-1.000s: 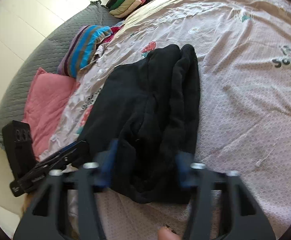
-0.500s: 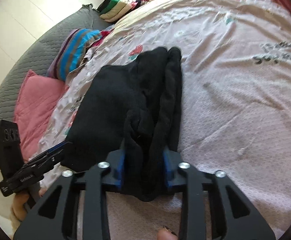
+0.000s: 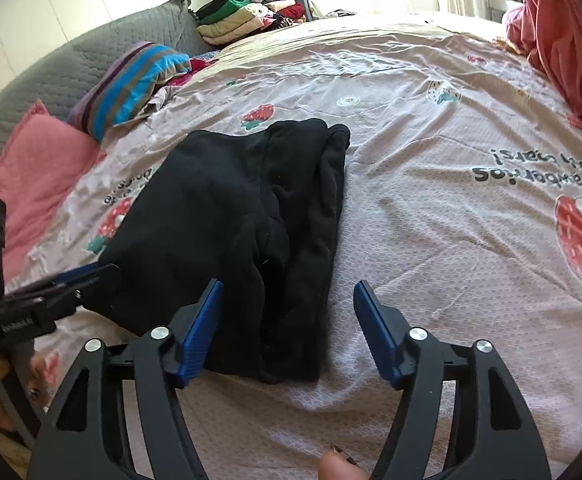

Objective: Fold small clothes

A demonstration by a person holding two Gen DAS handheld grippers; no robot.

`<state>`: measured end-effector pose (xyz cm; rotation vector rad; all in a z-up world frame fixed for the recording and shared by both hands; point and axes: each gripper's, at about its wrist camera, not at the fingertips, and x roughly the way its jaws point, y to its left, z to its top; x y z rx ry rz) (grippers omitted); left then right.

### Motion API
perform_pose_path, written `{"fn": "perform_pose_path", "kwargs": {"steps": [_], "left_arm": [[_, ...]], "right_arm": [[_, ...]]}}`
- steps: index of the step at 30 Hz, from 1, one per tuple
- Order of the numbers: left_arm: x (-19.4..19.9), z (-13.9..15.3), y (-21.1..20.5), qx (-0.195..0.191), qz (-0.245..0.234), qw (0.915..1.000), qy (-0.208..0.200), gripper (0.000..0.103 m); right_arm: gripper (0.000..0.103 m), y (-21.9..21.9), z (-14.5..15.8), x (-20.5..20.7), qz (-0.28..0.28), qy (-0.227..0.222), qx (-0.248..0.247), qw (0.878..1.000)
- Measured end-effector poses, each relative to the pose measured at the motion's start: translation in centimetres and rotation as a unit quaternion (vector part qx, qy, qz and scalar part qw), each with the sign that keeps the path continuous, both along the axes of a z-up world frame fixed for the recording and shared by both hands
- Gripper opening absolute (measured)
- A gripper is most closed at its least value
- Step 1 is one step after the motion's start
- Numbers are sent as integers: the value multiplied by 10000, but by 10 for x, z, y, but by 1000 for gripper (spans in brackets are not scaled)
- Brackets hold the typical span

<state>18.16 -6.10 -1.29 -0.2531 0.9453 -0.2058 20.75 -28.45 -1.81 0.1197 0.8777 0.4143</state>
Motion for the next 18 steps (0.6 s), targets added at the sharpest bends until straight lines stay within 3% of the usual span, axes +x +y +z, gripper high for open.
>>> {"fn": "perform_pose_path", "kwargs": {"steps": [4, 9, 11, 18], "left_arm": [[-1, 0, 0, -63, -11, 10000, 24, 73], [-3, 3, 0, -100, 14, 9999, 9, 82], [-4, 4, 1, -108, 29, 9999, -8, 83], [-9, 10, 4, -98, 84, 9999, -61, 93]], "right_arm": [[78, 0, 3, -3, -58, -85, -75, 9999], [81, -1, 6, -6, -92, -120, -98, 9998], [93, -4, 7, -7, -122, -132, -60, 9998], [97, -9, 18, -14, -215, -244, 24, 9995]]}}
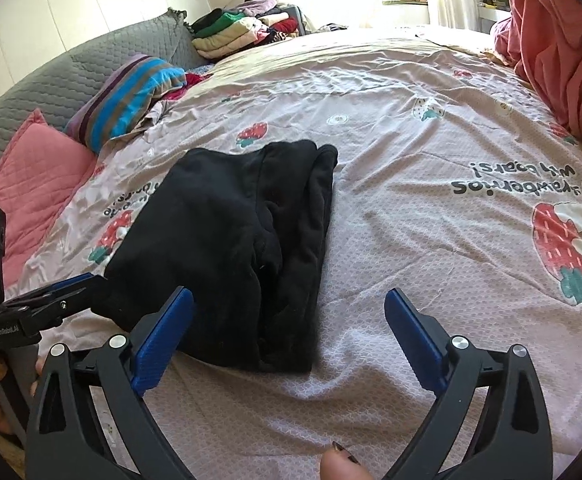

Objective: Fold small clothes

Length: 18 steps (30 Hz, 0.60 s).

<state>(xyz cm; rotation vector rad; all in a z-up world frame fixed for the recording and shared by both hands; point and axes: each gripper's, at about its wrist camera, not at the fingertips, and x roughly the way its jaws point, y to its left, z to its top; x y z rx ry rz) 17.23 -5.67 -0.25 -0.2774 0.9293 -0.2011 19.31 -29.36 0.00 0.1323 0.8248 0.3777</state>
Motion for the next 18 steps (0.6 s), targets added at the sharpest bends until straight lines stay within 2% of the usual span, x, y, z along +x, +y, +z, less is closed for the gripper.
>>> {"fn": "perform_pose_path", "kwargs": {"steps": [9, 14, 18], "left_arm": [[-14, 16, 9, 221, 269, 9991, -226, 94], [-30, 25, 12, 335, 278, 9982, -416, 94], [-41, 32, 12, 381, 246, 9974, -563, 94]], "right_arm": [[98, -7, 26, -25, -201, -538, 217, 9981], [98, -12, 38, -42, -316, -735, 414, 9959], [98, -14, 46, -58, -434, -933, 372, 9940]]}}
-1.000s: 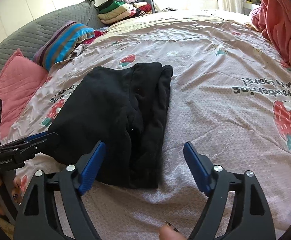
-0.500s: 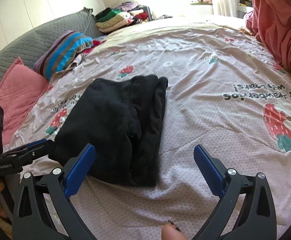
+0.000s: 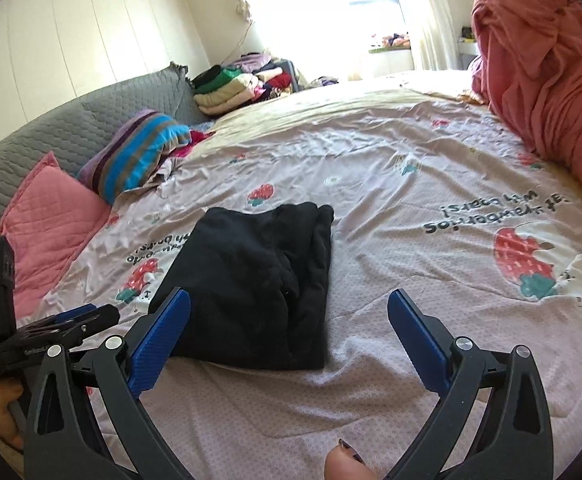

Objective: Fold small clothes

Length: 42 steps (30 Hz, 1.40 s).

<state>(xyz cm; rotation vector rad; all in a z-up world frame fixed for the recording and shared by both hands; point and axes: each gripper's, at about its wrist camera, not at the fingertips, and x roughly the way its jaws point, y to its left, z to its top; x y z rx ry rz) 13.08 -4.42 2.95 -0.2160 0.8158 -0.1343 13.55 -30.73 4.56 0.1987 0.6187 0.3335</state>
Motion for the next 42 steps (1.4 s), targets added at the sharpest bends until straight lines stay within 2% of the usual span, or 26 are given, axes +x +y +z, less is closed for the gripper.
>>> {"fn": "perform_pose_path", "kwargs": {"steps": [6, 14, 21, 30, 42], "left_arm": [[-20, 10, 0, 88, -74, 9997, -222, 94], [-45, 14, 3, 171, -54, 9989, -423, 94], [-67, 2, 5, 347, 1, 9984, -452, 94], [-86, -8, 14, 287, 98, 9981, -539, 94], [-94, -26, 21, 270, 117, 9990, -347, 94]], "right_arm": [[98, 1, 8, -24, -36, -165, 11, 9999], [99, 12, 13, -55, -23, -499, -297, 9983], [99, 18, 6, -77, -85, -601, -503, 9969], [99, 25, -2, -101, -249, -981, -663, 9926], [99, 38, -40, -104, -243, -333, -760, 9963]]}}
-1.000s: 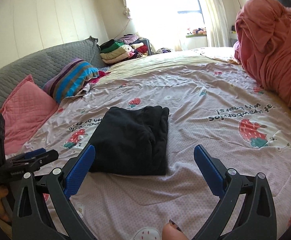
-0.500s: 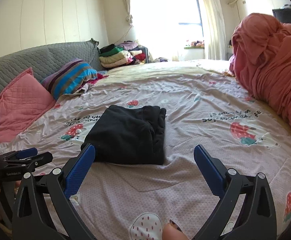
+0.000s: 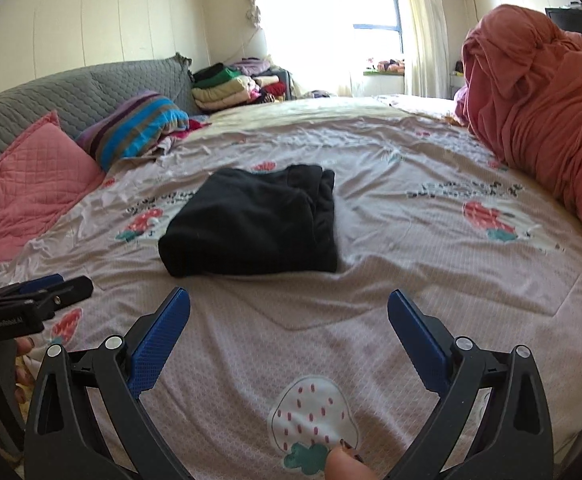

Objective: Fold small clothes

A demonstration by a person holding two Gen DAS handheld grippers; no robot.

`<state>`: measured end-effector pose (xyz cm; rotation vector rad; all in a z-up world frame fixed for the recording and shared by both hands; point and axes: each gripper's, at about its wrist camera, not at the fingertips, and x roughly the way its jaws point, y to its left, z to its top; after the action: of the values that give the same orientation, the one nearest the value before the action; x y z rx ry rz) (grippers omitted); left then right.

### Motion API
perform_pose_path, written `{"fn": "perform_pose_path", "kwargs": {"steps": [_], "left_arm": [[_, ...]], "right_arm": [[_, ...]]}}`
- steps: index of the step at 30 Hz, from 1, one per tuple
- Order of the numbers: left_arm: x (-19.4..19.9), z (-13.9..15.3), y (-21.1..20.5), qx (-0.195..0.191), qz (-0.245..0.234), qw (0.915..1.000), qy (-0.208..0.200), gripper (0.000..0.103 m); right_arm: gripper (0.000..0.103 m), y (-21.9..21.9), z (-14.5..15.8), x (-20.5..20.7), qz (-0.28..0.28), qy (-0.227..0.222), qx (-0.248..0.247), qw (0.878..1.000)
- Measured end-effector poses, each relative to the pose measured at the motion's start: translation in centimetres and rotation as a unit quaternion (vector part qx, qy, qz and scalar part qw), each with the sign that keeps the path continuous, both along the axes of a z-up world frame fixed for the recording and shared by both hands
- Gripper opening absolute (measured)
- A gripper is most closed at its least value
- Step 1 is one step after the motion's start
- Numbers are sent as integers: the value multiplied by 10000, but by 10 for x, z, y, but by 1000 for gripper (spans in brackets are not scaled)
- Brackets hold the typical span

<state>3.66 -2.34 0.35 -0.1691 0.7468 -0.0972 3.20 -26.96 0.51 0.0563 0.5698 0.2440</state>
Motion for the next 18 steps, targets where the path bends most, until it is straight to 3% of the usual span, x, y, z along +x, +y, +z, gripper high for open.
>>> {"fn": "perform_pose_path", "kwargs": {"steps": [18], "left_arm": [[-1, -4, 0, 100, 134, 9998, 111, 94]], "right_arm": [[99, 2, -13, 3, -113, 252, -112, 9996]]}}
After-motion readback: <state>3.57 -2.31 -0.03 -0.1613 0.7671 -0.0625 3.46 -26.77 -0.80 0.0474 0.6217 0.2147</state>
